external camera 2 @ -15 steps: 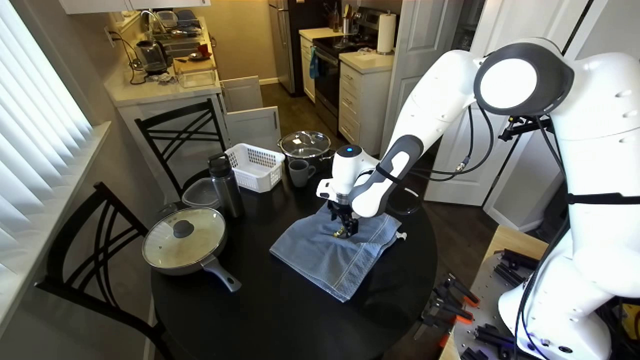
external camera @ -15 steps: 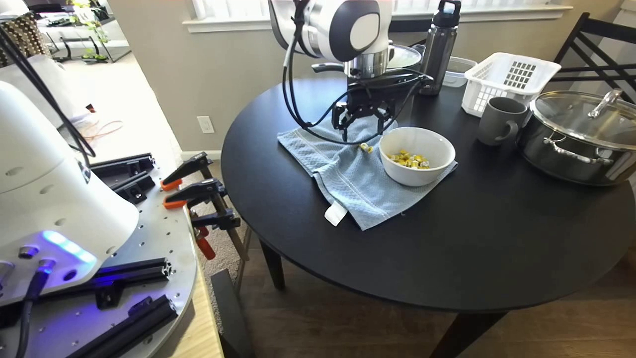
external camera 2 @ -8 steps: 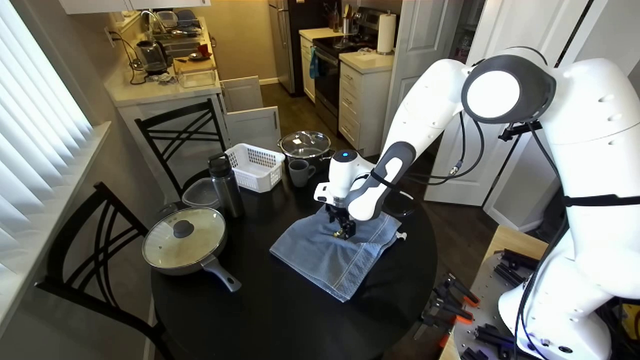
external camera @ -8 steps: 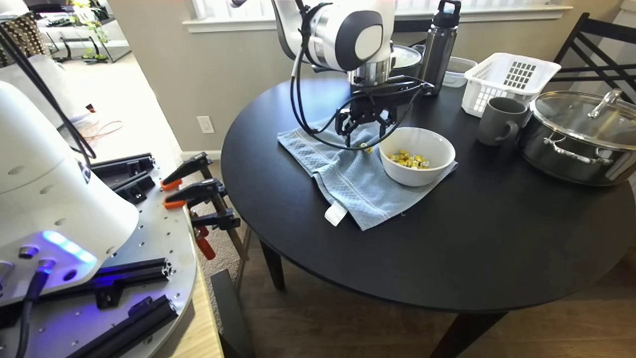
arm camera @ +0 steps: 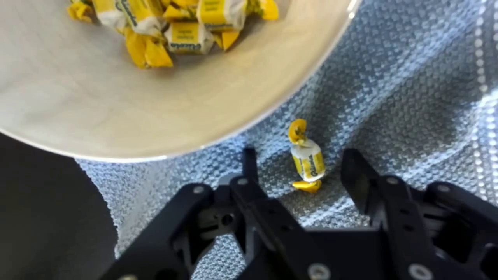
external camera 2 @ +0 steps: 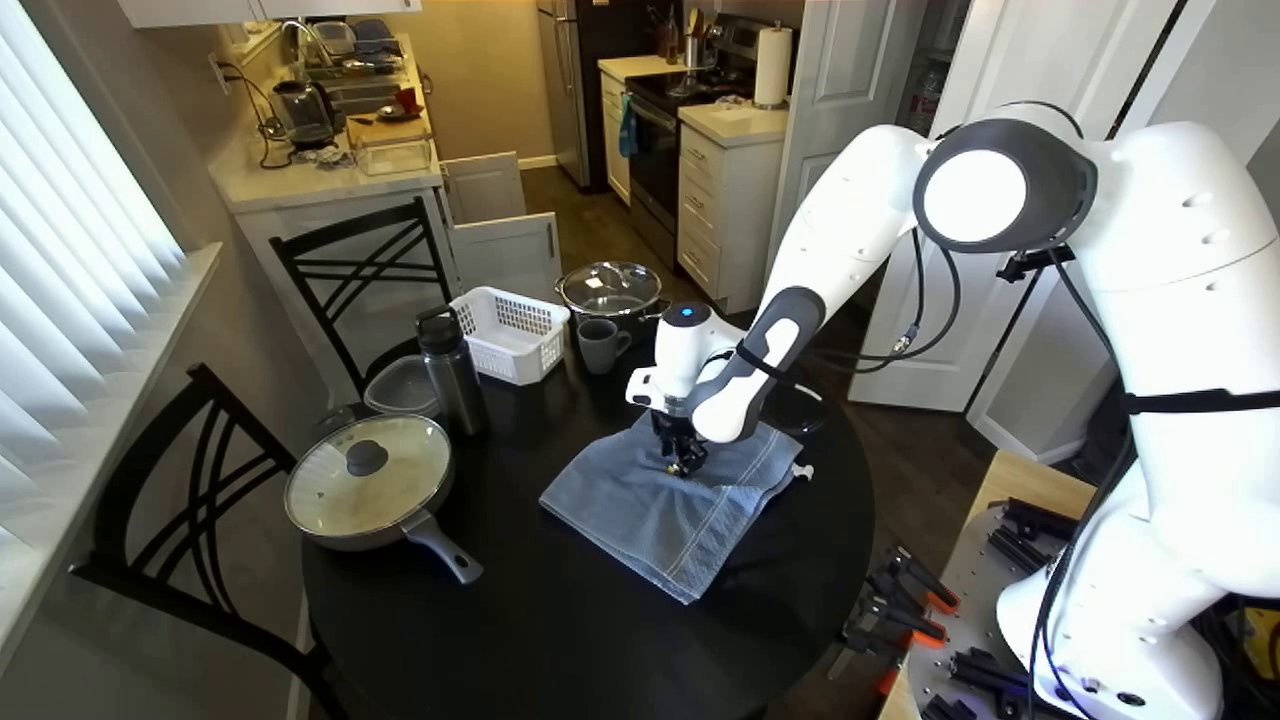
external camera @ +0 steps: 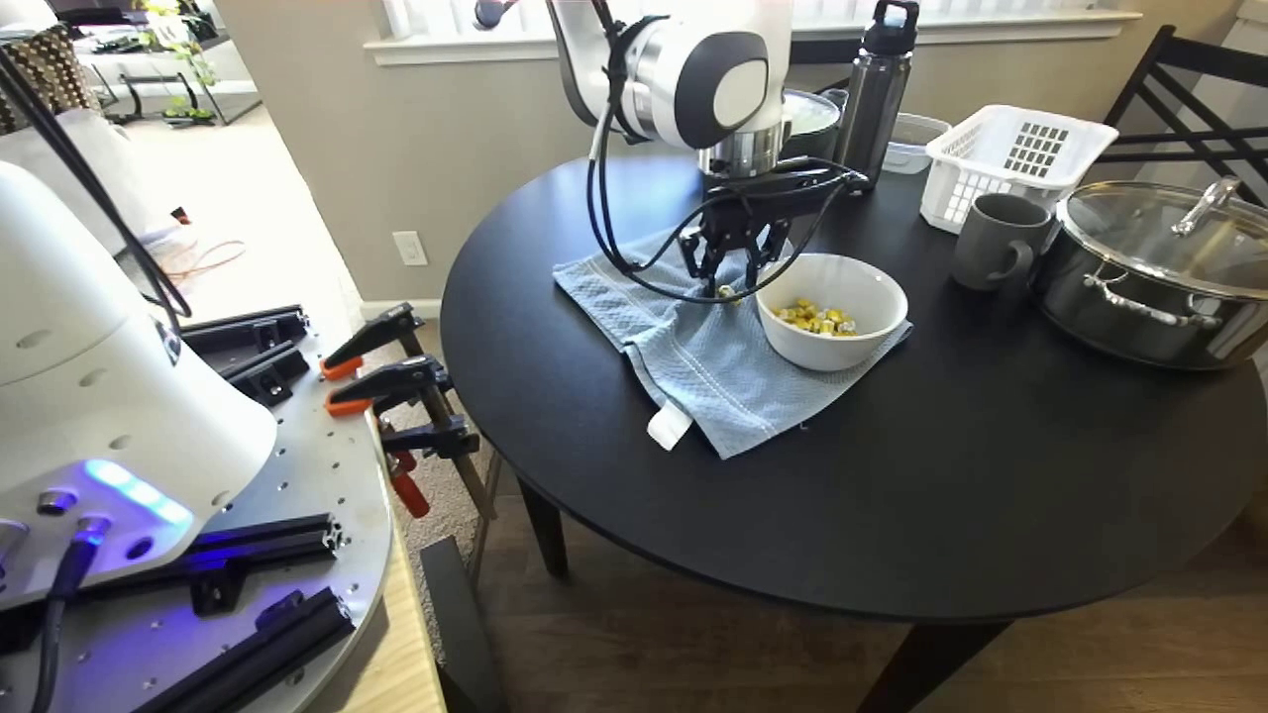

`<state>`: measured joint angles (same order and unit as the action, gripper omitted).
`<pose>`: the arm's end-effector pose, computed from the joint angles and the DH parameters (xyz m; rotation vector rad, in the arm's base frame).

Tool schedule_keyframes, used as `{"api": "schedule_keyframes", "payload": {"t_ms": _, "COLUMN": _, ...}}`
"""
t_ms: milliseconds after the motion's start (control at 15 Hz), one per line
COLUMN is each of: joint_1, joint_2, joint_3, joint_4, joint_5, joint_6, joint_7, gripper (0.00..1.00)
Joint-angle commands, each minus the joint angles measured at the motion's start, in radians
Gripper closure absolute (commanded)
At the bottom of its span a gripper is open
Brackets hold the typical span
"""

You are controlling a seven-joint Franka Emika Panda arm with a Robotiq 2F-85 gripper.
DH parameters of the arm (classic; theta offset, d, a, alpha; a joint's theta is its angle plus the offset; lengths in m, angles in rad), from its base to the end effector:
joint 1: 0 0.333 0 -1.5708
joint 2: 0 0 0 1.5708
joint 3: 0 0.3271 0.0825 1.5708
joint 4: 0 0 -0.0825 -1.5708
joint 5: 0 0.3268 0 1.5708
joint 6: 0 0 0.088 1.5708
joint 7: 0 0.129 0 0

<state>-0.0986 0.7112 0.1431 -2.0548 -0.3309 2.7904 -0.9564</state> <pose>0.5625 0.0371 0.1305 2.4911 1.8426 0.0416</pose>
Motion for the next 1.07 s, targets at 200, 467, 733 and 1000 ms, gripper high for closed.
{"api": "schedule_keyframes", "payload": {"t_ms": 200, "joint_1": -0.015, "joint_2": -0.008, "joint_3": 0.013, "joint_4": 0.011, "joint_5": 0.008, "joint_6": -0.036, "joint_7": -0.044, "gripper": 0.91}}
{"api": "schedule_keyframes", "payload": {"t_ms": 467, "joint_1": -0.016, "joint_2": -0.008, "joint_3": 0.015, "joint_4": 0.013, "joint_5": 0.011, "joint_6": -0.044, "joint_7": -0.044, "gripper": 0.96}}
{"api": "schedule_keyframes", "payload": {"t_ms": 733, "joint_1": -0.082, "joint_2": -0.073, "joint_3": 0.108, "joint_4": -0.049, "joint_5": 0.076, "joint_6": -0.040, "joint_7": -0.091, "gripper": 0.96}}
{"api": "schedule_keyframes", "payload": {"t_ms": 1000, "joint_1": -0.111, "joint_2": -0.154, "joint_3": 0.168, "joint_4": -0.093, "joint_5": 0.143, "joint_6": -0.018, "joint_7": -0.096, "gripper": 0.96}}
